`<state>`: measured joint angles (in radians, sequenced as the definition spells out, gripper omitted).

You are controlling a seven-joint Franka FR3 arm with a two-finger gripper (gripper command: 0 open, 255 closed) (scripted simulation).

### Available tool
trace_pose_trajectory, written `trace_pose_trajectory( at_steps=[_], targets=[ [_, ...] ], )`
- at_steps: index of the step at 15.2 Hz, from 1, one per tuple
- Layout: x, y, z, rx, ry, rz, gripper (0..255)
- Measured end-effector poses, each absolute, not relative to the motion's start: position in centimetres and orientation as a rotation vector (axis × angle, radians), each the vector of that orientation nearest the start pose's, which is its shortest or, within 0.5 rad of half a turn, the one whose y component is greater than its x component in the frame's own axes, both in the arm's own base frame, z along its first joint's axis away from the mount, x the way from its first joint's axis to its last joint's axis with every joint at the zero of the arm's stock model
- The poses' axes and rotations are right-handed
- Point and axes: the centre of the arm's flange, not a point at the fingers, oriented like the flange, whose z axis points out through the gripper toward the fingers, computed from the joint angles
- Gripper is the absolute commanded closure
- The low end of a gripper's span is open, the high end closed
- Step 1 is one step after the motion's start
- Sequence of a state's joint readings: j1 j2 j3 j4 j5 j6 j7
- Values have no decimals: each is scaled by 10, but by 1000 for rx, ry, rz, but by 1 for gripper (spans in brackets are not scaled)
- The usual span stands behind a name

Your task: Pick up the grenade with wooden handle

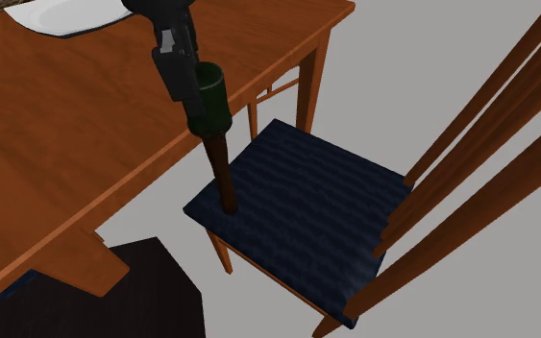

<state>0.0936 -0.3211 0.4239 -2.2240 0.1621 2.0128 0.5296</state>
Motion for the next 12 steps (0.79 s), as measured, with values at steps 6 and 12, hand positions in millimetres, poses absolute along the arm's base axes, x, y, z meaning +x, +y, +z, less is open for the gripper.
trace_pose_trajectory(
  at_steps=[6,12],
  targets=[
    [400,253,529,-3077,137,-100,255],
    [401,255,560,-3077,137,-101,255]
  ],
)
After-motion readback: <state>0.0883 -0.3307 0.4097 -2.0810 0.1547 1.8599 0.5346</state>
